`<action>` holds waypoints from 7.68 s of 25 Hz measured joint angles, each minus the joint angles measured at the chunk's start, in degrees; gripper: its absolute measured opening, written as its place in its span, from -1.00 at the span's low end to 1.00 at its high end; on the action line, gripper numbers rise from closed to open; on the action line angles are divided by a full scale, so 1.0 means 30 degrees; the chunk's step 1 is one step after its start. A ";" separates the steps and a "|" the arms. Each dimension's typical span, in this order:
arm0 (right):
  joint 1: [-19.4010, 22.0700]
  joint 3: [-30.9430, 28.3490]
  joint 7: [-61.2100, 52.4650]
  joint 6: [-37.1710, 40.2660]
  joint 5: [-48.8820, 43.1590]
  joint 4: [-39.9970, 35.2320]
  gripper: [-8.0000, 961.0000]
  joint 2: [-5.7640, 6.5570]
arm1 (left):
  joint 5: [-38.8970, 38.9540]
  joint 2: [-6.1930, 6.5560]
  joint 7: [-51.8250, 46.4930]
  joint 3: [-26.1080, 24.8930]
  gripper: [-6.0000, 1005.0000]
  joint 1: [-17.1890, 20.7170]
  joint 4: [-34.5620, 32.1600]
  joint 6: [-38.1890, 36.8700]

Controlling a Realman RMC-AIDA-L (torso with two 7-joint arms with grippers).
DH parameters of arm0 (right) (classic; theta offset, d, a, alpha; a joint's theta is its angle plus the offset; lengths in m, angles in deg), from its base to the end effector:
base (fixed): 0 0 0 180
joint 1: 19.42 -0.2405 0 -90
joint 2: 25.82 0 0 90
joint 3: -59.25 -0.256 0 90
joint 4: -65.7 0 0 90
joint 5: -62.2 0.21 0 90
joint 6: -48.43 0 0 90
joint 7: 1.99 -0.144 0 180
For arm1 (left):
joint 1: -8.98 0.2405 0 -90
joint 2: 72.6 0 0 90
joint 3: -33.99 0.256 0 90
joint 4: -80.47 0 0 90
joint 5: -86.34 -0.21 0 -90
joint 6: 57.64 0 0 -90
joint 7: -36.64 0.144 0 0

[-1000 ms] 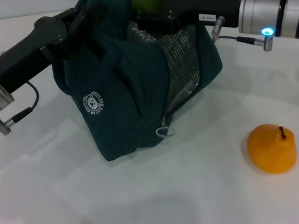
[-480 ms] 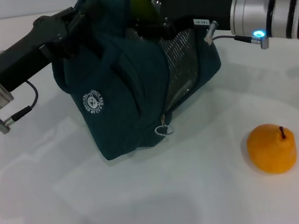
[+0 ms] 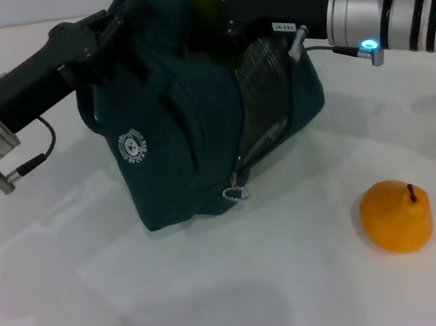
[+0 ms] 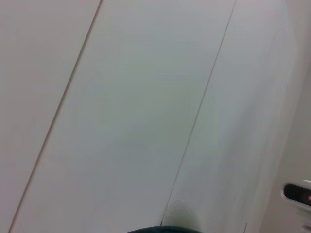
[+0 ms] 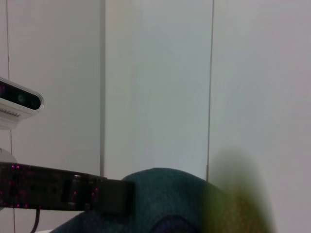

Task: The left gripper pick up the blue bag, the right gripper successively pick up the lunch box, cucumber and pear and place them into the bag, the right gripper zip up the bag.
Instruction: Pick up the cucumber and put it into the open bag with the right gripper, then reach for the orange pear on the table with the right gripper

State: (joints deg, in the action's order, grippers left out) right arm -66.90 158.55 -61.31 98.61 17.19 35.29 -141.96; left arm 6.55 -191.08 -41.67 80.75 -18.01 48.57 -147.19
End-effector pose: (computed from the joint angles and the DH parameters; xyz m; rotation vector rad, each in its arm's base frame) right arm 0.1049 0.4175 -0.0709 -2.5634 0.1688 0.8502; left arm -0.2371 0.3387 0.0289 -2.3392 -0.6648 -1.3086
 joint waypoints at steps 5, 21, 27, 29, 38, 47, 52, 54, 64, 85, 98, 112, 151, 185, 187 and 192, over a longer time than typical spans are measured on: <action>0.0075 0.0006 -0.0003 -0.0011 0.0005 -0.0003 0.63 0.0025 | 0.0055 0.0001 0.0000 0.0000 -0.90 0.0003 0.0000 -0.0001; 0.8983 -0.4369 -0.1532 0.4804 -0.6198 -1.0804 0.81 0.0404 | 0.0077 0.0019 0.0002 -0.0456 -0.90 0.0401 0.0000 0.0491; 1.1251 -1.0373 -0.1793 1.3298 -0.7576 -0.8676 0.80 0.0660 | 0.0194 -0.0280 0.0208 -0.1264 -0.90 0.0432 0.0032 0.1057; 1.1400 -1.2461 -0.1295 1.6229 -0.8780 -0.7223 0.80 0.0992 | 0.0671 -0.0340 0.0441 -0.1296 -0.90 0.0456 0.0200 0.1347; 1.1253 -1.7466 0.1805 1.9806 -1.4966 -0.1969 0.79 0.1969 | 0.2334 -0.0332 0.2301 -0.1181 -0.90 -0.0061 0.2026 0.1474; 1.0039 -1.7256 0.2137 1.7099 -1.8054 -0.1348 0.79 0.0845 | 0.2220 -0.0350 0.2873 -0.1102 -0.90 -0.0317 0.2553 0.1473; 0.9138 -1.7144 0.1982 1.6588 -1.8937 -0.0998 0.78 0.0551 | 0.2211 -0.0351 0.2894 -0.1045 -0.90 -0.0322 0.2562 0.1471; 0.8966 -1.7097 0.1644 1.6300 -1.9112 -0.0992 0.78 0.0524 | 0.2205 -0.0351 0.2892 -0.0959 -0.90 -0.0313 0.2566 0.1469; 0.8397 -1.6664 0.0935 1.5270 -1.9625 -0.0970 0.18 0.0499 | 0.2191 -0.0333 0.2931 -0.0865 -0.90 -0.0316 0.2579 0.1462; 0.8413 -1.6384 0.2005 1.5165 -1.9916 -0.0969 -0.65 0.0498 | 0.2194 -0.0350 0.2931 -0.0880 -0.90 -0.0206 0.2577 0.1462; 0.8436 -1.6740 0.2096 1.5226 -1.8586 -0.1123 -0.82 0.0481 | 0.2177 -0.0311 0.3189 -0.0827 -0.90 0.0172 0.2462 0.0574; 0.8077 -1.6726 0.1717 1.5497 -1.7257 -0.1410 -0.77 0.0542 | 0.1734 -0.0175 0.3239 -0.0790 -0.90 0.0918 0.2283 -0.0502; 0.8896 -1.6580 0.3100 1.4946 -1.9852 -0.1237 -0.62 0.0417 | 0.1693 -0.0292 0.3458 -0.0643 -0.90 0.0554 0.2284 -0.0501; 1.0149 -1.6753 0.7854 1.6153 -1.6951 0.0201 -0.23 0.0380 | 0.1754 -0.0293 0.3518 -0.0644 -0.90 0.0499 0.2138 -0.0484; 1.0142 -1.6753 0.8165 1.6123 -1.6911 0.0498 -0.23 0.0380 | 0.1748 -0.0292 0.3517 -0.0644 -0.90 0.0499 0.2137 -0.0488; 1.0059 -1.6754 0.8412 1.5888 -1.6906 0.0816 -0.24 0.0377 | 0.1707 -0.0293 0.3517 -0.0644 -0.90 0.0500 0.2138 -0.0499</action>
State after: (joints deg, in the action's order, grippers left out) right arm -36.73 108.29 -36.07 146.28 -33.53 37.74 -140.83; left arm 11.67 -191.96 -31.12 78.81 -16.51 54.98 -148.69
